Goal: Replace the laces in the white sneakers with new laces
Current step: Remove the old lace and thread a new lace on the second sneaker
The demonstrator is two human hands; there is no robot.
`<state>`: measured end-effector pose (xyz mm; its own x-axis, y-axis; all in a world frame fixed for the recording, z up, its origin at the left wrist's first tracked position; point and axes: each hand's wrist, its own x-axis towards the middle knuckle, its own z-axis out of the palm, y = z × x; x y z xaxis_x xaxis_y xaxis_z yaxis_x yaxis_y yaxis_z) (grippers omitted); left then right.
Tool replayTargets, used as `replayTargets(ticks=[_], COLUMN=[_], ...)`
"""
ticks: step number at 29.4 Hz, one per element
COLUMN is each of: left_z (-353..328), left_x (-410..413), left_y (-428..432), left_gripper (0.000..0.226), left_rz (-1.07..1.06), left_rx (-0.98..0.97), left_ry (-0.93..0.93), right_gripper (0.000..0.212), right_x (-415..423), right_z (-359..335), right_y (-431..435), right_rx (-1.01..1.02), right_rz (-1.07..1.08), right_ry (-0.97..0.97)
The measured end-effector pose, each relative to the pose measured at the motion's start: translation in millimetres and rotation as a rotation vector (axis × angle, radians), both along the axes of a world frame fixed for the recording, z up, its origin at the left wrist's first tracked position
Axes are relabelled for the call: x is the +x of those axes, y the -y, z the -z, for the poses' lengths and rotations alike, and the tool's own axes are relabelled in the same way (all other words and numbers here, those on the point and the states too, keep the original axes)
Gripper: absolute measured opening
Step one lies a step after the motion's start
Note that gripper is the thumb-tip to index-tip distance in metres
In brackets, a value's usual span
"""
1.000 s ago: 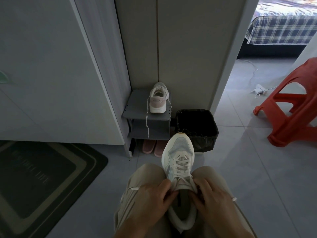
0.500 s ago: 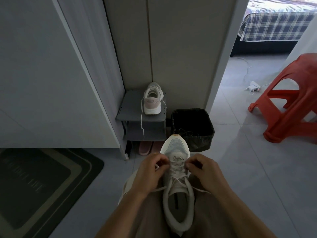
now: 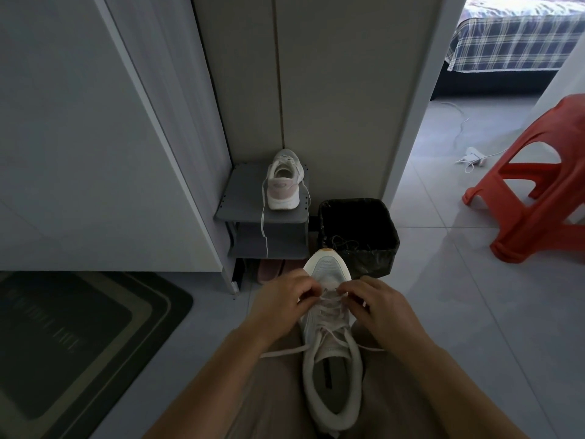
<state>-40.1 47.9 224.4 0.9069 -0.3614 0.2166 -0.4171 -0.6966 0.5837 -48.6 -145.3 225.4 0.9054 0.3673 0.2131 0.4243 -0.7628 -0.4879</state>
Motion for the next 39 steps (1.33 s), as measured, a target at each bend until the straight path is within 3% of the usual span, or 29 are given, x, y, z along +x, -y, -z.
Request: replayTargets(ticks=[5, 13, 19, 23, 26, 36, 39], left_z=[-4.7, -7.0, -3.8, -1.0, -1.5, -4.3, -7.1], left_x=[8.9, 13.7, 10.0, 7.8, 12.0, 8.9, 7.0], left_y=[0.1, 17.1, 21.6, 18.3, 19.2, 26.4, 12.7], left_gripper=[0.022, 0.031, 0.021, 0.023, 0.025, 0.02, 0.02], left_rz=[0.152, 0.214, 0.211, 0.227, 0.263, 0.269, 0.24], left_rx=[0.15, 0.233, 0.233, 0.177, 0.202, 0.203, 0.05], left_ry=[0.101, 0.296, 0.318, 0.307, 0.277, 0.261, 0.05], right_gripper=[0.011, 0.02, 0.014, 0.007, 0.008, 0.007, 0.004], right_x=[9.6, 20.5, 0.6, -7.4, -6.9, -5.4, -6.5], right_z=[-8.7, -15.4, -4.2, 0.6, 0.4, -2.1, 4.2], right_y=[1.2, -3.6, -3.4, -3.5, -1.1, 2.2, 7.2], right_rx=[-0.126, -0.244, -0.015, 0.171, 0.167, -0.027, 0.055], right_rz=[-0.096, -0.136, 0.036, 0.149, 0.129, -0.027, 0.01], right_ry=[0.083, -0.008, -0.057, -0.204, -0.218, 0.053, 0.023])
